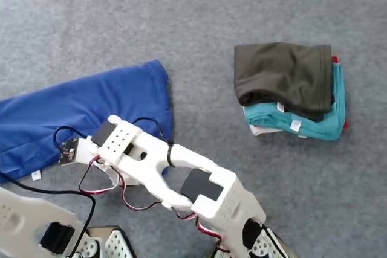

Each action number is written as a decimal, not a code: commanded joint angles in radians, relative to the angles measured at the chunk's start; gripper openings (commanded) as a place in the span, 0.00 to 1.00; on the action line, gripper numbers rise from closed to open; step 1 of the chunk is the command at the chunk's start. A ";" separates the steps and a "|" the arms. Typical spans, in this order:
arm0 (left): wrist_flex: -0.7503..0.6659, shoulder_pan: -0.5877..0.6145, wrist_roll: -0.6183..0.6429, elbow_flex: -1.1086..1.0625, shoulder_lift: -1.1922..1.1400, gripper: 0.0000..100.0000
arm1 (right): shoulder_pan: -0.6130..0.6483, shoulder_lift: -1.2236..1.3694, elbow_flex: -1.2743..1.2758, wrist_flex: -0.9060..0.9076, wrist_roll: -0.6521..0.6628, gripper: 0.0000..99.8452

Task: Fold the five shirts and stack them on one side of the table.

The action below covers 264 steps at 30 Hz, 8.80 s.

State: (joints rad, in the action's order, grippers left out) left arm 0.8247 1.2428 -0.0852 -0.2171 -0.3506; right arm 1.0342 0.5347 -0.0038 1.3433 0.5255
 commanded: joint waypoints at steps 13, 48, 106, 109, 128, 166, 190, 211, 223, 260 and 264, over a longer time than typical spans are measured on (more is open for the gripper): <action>-0.032 0.045 0.006 -0.001 -0.005 0.03 | -0.160 0.056 -0.108 -0.057 -0.109 0.01; -0.026 0.051 0.008 -0.005 -0.005 0.03 | -0.206 0.539 -1.363 0.121 0.617 0.25; 0.612 -0.114 0.006 0.387 0.161 0.12 | -0.361 0.424 -1.664 0.423 0.377 0.01; 0.684 -0.193 0.006 0.433 0.133 0.13 | -0.370 0.377 -1.650 0.423 0.354 0.01; 0.855 -0.205 -0.226 1.359 -0.666 0.20 | -0.387 0.374 -1.650 0.423 0.293 0.01; 0.936 -0.216 -0.338 1.675 -0.482 0.03 | -0.649 0.122 -1.667 0.423 0.295 0.01; 0.865 -1.198 -0.032 0.831 0.000 0.03 | -1.045 0.004 -1.656 0.423 0.295 0.01; 0.865 -0.665 0.152 1.122 -0.256 0.05 | -0.557 0.166 -1.273 0.247 0.137 0.01; 0.666 -0.561 0.284 1.021 -0.594 0.03 | -0.370 0.414 -1.282 0.123 -0.003 0.01; 0.701 -0.206 0.120 1.498 -0.809 0.03 | -0.167 0.657 -1.437 0.278 -0.091 0.01; 0.701 -0.206 0.120 1.498 -0.809 0.03 | -0.230 0.628 -1.495 0.425 -0.038 0.01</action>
State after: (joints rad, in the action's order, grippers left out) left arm 1.5321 1.0249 0.0407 1.2390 -1.1653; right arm 0.8669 1.2267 -1.4277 1.6901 0.4641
